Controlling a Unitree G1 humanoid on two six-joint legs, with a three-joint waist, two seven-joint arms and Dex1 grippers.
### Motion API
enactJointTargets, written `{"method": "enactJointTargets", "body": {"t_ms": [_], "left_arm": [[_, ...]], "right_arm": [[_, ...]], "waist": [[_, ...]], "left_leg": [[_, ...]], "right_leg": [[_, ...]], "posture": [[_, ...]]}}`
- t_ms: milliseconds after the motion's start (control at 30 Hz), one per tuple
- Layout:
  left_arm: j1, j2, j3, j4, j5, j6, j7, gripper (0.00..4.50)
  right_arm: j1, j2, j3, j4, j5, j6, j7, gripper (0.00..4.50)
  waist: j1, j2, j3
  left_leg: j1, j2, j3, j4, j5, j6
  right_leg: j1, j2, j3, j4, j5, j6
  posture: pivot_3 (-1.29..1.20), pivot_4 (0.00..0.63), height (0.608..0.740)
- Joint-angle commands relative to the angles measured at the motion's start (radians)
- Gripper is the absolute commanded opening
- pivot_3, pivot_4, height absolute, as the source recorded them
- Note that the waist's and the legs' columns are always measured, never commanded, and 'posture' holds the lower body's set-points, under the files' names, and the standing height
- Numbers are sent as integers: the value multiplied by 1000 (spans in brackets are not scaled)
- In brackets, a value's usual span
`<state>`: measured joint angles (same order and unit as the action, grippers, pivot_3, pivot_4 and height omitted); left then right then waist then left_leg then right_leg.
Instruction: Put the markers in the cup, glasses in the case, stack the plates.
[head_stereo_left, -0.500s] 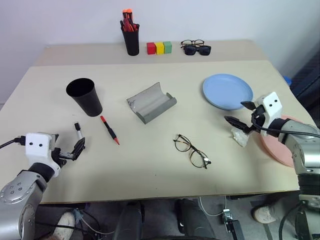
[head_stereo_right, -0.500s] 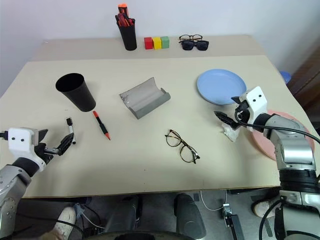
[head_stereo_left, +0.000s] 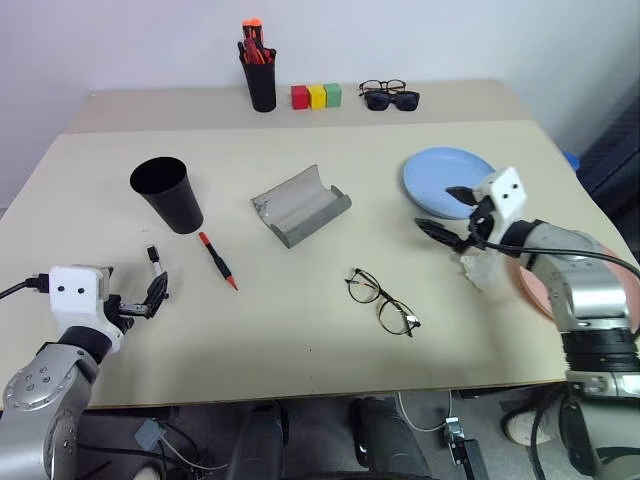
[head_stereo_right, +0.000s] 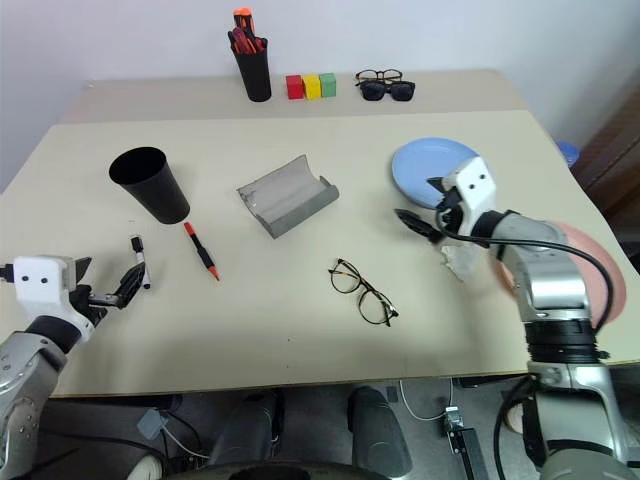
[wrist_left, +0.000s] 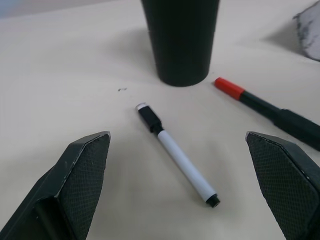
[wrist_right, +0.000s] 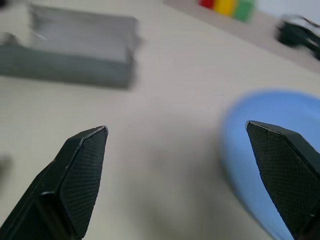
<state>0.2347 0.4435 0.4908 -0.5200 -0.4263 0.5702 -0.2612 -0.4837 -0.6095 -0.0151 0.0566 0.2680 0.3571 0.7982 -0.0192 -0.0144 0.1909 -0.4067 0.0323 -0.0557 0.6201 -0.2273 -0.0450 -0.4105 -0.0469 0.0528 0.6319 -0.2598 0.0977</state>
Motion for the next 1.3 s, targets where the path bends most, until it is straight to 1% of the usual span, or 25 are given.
{"method": "enactJointTargets", "body": {"t_ms": [33,100,233,300,367,433,533,600,667,767,867,967,1000,1033,1100,1133,1200,1233,1300], "left_arm": [[-45,-19,12,-55,-35,53,51,4459],[-94,-25,14,-56,-42,112,100,4459],[-227,-8,2,-14,5,289,233,4459],[-351,-22,6,57,18,423,322,4459],[-474,-52,52,149,-6,548,375,4459],[-547,-38,57,227,9,623,384,4459],[-635,-11,34,344,36,649,377,4459],[-698,-13,19,419,43,682,376,4459],[-751,-23,30,480,46,721,381,4459],[-781,-26,62,512,52,750,379,3687],[-778,-22,65,506,70,756,381,2212],[-770,-25,72,478,88,753,387,882],[-768,-25,76,470,95,745,392,244],[-760,-21,74,457,107,708,393,45],[-735,0,63,423,173,500,414,45],[-727,7,62,412,212,366,435,45],[-702,37,35,382,321,100,493,45],[-720,36,49,355,314,-8,477,45],[-823,1,91,312,203,-198,405,45]], "right_arm": [[-47,42,69,-96,-19,-10,5,4500],[-52,73,114,-137,-18,-7,17,4500],[-66,164,229,-210,-30,-17,31,4500],[-61,224,269,-233,-27,-14,19,4500],[-52,263,298,-261,-41,1,-7,4500],[-44,280,305,-289,-42,24,-26,4500],[-25,284,313,-314,-46,38,-38,4500],[-8,276,309,-329,-45,43,-40,4500],[4,272,305,-345,-45,50,-46,4500],[7,281,309,-357,-51,64,-65,4500],[11,288,315,-363,-53,71,-74,4500],[8,294,321,-359,-50,71,-73,4500],[4,297,324,-354,-51,68,-72,4500],[-2,300,325,-348,-53,64,-71,4500],[-19,309,324,-327,-57,51,-69,4500],[-26,313,321,-318,-59,44,-69,4500],[-42,325,318,-296,-68,30,-77,4500],[-52,333,314,-283,-70,22,-81,4500],[-75,353,307,-252,-75,-1,-92,4500]], "waist": [[1,0,0],[4,0,0],[2,-1,0],[2,-1,0],[5,-1,0],[3,-1,-1],[2,-2,-1],[2,-2,-1],[2,-2,-1],[2,-2,-1],[2,-2,-1],[3,-2,-1],[3,-2,-1],[2,-2,-1],[-1,-2,-1],[-3,-3,0],[-2,-5,0],[0,-6,0],[11,-8,0]], "left_leg": [[0,0,0,1,0,0],[-1,0,-1,2,0,0],[0,0,-2,3,0,0],[0,0,-3,3,0,0],[0,0,-4,4,0,0],[-1,0,-5,5,0,0],[-1,-1,-4,6,0,0],[-1,-1,-5,6,0,0],[0,-1,-5,6,0,-1],[0,-1,-5,6,1,-1],[0,-1,-5,6,1,-1],[0,-1,-5,6,1,-2],[0,-1,-5,6,1,-2],[0,-1,-5,6,1,-2],[0,-1,-5,6,1,-2],[0,-1,-5,6,1,-2],[0,0,-5,2,4,-8],[-1,0,-5,0,6,-12],[-1,-1,-4,-4,10,-18]], "right_leg": [[0,0,0,0,0,1],[0,0,0,1,1,2],[1,0,-1,1,2,4],[1,0,-2,2,2,4],[1,1,-3,4,3,5],[1,1,-3,4,3,6],[1,0,-3,4,4,7],[1,1,-3,4,4,7],[1,1,-3,6,4,7],[1,0,-3,6,4,7],[1,0,-3,8,4,7],[1,0,-3,8,4,7],[1,0,-3,8,4,7],[1,0,-3,8,4,7],[1,0,-3,7,4,7],[0,0,-3,8,4,7],[-2,0,-3,8,4,6],[-3,0,-3,8,5,5],[-5,-1,-3,7,5,5]], "posture": [[0,150,740],[0,150,740],[0,150,740],[0,150,740],[0,150,740],[0,150,740],[0,150,740],[0,150,740],[0,150,740],[0,150,740],[0,150,740],[0,150,740],[0,150,740],[0,150,740],[0,150,740],[0,150,740],[0,150,740],[0,150,740],[0,150,740]]}}
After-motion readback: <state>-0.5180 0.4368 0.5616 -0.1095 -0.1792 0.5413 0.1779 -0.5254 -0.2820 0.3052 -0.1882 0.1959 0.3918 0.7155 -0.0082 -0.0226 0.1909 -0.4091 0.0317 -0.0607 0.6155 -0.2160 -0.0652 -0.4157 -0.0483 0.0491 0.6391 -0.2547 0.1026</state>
